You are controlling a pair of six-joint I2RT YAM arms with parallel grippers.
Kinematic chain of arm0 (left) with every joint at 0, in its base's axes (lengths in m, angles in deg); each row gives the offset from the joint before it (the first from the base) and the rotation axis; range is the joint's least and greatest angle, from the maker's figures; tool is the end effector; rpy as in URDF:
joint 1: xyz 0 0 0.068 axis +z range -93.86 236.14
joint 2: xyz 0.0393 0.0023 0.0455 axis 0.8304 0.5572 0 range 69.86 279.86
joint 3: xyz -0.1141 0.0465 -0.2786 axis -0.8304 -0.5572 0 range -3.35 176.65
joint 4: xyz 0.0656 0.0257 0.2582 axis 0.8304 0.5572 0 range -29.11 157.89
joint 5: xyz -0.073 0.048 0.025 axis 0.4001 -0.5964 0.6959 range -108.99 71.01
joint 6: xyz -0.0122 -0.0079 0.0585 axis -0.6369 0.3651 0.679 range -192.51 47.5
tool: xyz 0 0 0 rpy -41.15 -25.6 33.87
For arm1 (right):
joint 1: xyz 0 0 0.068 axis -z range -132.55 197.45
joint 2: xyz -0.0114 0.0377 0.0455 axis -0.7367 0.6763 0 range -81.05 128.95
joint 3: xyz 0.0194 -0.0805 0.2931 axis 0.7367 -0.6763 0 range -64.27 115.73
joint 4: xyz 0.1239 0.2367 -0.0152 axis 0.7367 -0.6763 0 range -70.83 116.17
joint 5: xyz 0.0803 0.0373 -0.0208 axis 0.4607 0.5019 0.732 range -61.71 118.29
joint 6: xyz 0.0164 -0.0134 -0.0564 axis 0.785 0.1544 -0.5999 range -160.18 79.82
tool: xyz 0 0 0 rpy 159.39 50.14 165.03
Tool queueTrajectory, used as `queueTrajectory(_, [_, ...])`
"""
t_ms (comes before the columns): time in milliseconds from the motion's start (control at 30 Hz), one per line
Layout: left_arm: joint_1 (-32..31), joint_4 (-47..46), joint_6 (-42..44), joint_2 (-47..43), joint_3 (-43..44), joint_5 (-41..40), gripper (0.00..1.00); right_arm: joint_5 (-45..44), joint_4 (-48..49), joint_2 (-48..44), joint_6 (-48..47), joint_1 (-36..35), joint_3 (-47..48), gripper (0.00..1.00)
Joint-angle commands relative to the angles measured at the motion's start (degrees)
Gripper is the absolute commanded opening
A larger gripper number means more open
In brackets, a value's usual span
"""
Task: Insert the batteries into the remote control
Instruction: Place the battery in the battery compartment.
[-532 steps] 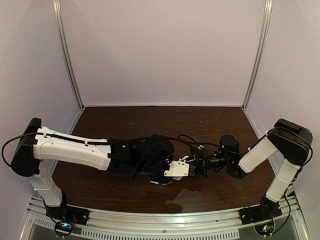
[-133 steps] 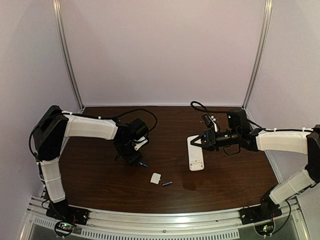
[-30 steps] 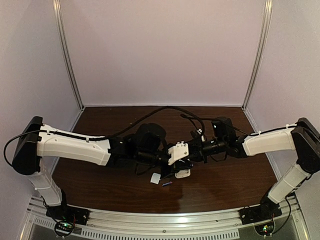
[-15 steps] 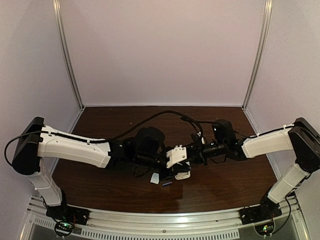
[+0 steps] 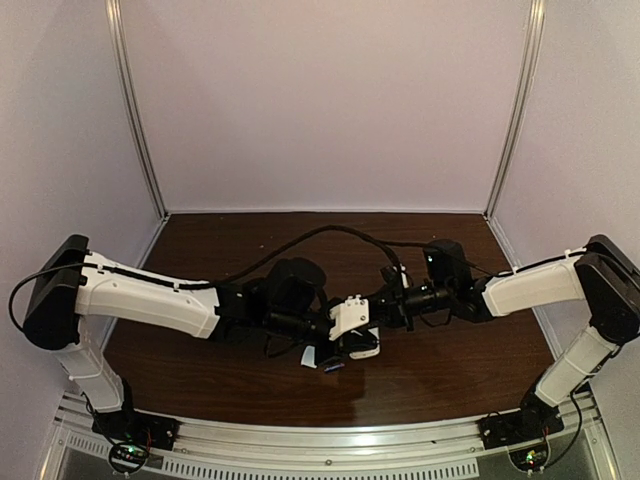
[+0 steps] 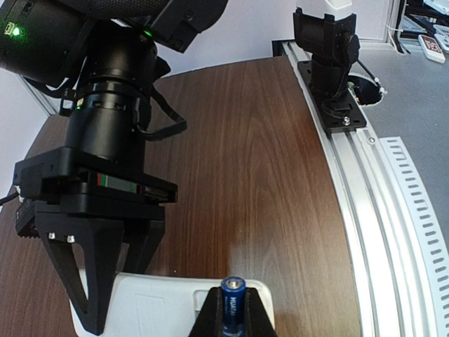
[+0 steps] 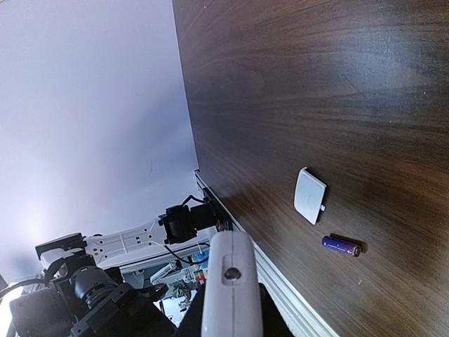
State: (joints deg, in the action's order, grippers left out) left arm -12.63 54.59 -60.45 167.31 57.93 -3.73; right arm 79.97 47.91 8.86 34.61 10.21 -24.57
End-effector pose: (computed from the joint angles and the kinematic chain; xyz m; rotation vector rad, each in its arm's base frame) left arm 0.1333 -0.3756 0.2493 1.5477 1.5559 -0.8596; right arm 0.2304 0.2192 0.2069 -0.1148 -2.4435 -1.7968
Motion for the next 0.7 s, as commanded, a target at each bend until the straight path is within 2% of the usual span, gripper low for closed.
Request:
queueTrajectory(0, [0.03, -0.62, 0.75, -0.62, -1.12, -3.07, 0.00, 0.78, 3.07, -0.06, 1.40, -0.21, -0.27, 0.00])
queueTrajectory(133, [-0.04, 0.09, 1.50, -0.38, -1.38, -9.40, 0.00, 1.03, 3.05, -0.11, 1.48, -0.21, -0.25, 0.00])
queueTrajectory(333, [-0.05, 2.14, 3.46, 0.94, -1.16, -13.29, 0.00, 1.26, 3.48, 0.16, 1.69, -0.25, -0.13, 0.00])
queueTrajectory(500, [-0.05, 2.74, 3.94, 1.01, -1.10, -14.29, 0.17, 1.39, 3.53, 0.25, 1.72, -0.36, -0.22, 0.00])
queueTrajectory(667, [0.00, 3.27, 3.80, 0.65, -0.56, -14.05, 0.25, 1.34, 3.59, 0.64, 1.72, -0.38, -0.24, 0.00])
